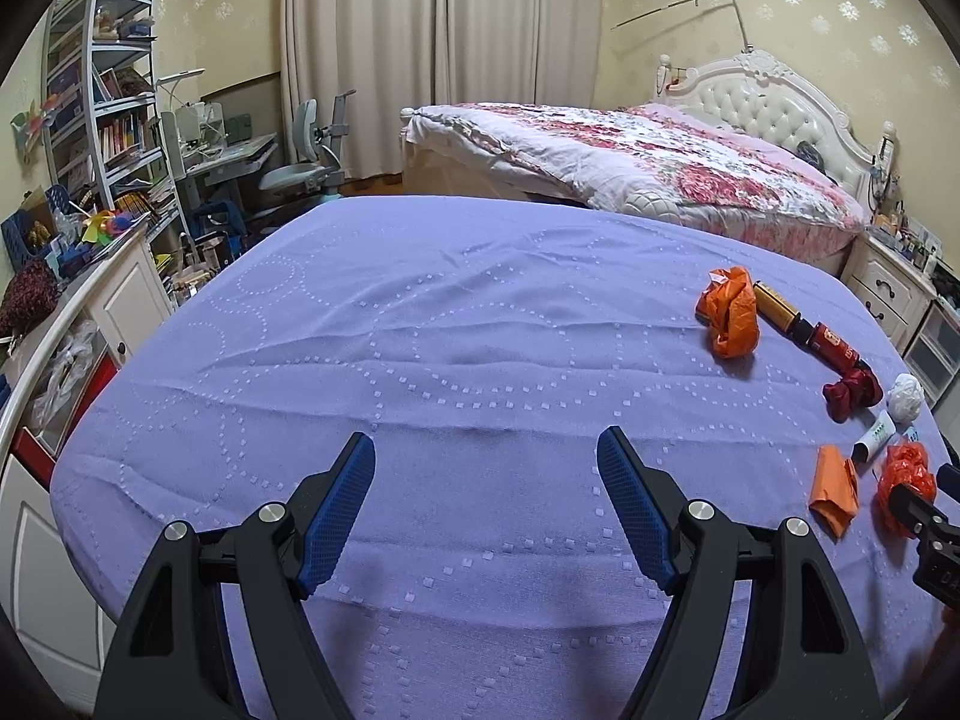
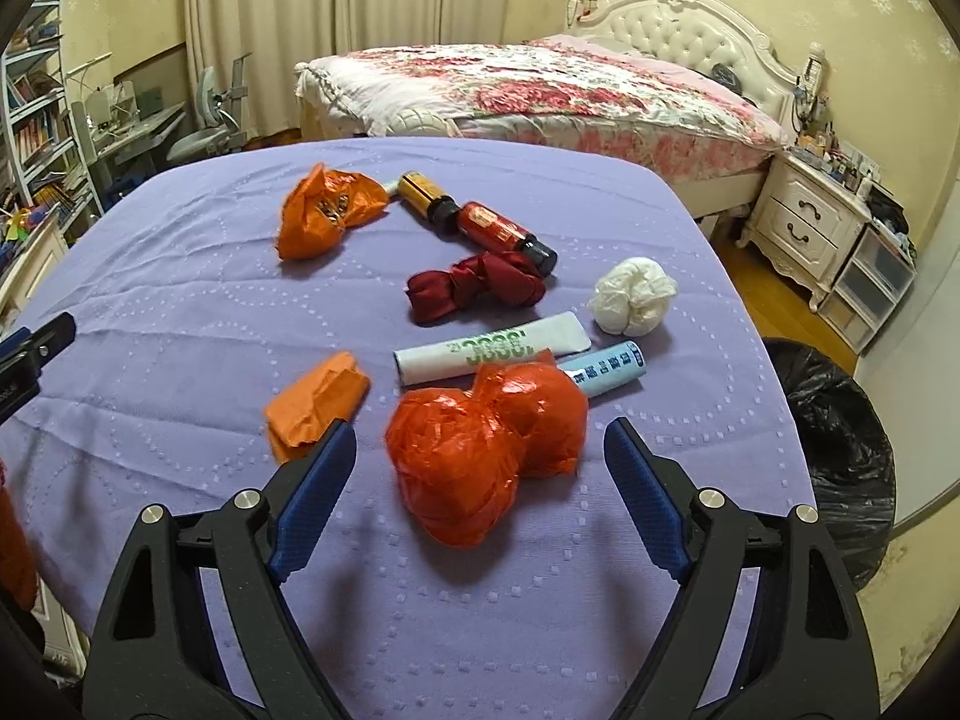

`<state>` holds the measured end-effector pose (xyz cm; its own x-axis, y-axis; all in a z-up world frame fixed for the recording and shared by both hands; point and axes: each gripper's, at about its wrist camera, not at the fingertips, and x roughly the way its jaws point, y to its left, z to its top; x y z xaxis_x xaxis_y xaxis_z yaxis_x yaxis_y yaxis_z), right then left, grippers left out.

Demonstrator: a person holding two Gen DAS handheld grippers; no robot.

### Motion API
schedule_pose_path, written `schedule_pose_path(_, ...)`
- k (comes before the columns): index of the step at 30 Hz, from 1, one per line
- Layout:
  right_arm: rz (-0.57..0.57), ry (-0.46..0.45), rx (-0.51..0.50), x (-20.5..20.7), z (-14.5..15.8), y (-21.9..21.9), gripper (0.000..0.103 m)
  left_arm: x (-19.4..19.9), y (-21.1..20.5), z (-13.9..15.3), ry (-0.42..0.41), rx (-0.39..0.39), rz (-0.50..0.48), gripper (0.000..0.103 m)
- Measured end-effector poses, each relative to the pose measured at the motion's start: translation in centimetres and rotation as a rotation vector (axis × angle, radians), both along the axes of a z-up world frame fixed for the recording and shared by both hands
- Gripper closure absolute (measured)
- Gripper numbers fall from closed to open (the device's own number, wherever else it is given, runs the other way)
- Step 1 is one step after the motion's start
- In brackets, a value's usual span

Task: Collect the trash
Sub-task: 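Lower the right gripper onto the red plastic bag and close it, then grasp the orange plastic bag with the left gripper while the right holds the red bag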

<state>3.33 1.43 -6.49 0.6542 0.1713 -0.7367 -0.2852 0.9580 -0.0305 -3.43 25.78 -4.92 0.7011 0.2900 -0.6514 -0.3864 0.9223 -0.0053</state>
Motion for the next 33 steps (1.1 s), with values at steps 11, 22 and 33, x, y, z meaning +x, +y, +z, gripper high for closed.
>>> schedule_pose_path(11, 0.014, 0.026, 0.025, 0.1, -0.5, -0.7, 0.044, 0.5, -1.3, -0.2, 0.008, 0.002, -0.03, 0.029)
schedule_pose_path(22, 0.014, 0.011, 0.04, 0.0, 0.5, -2.0, 0.067, 1.3, -3.5, 0.1, 0.004, 0.008, -0.082, 0.029)
schedule_pose_path(33, -0.005, -0.049, 0.035, -0.1, 2.0, -3.0, 0.067, 2.2, -4.8, 0.5, 0.005, 0.004, -0.11, 0.029)
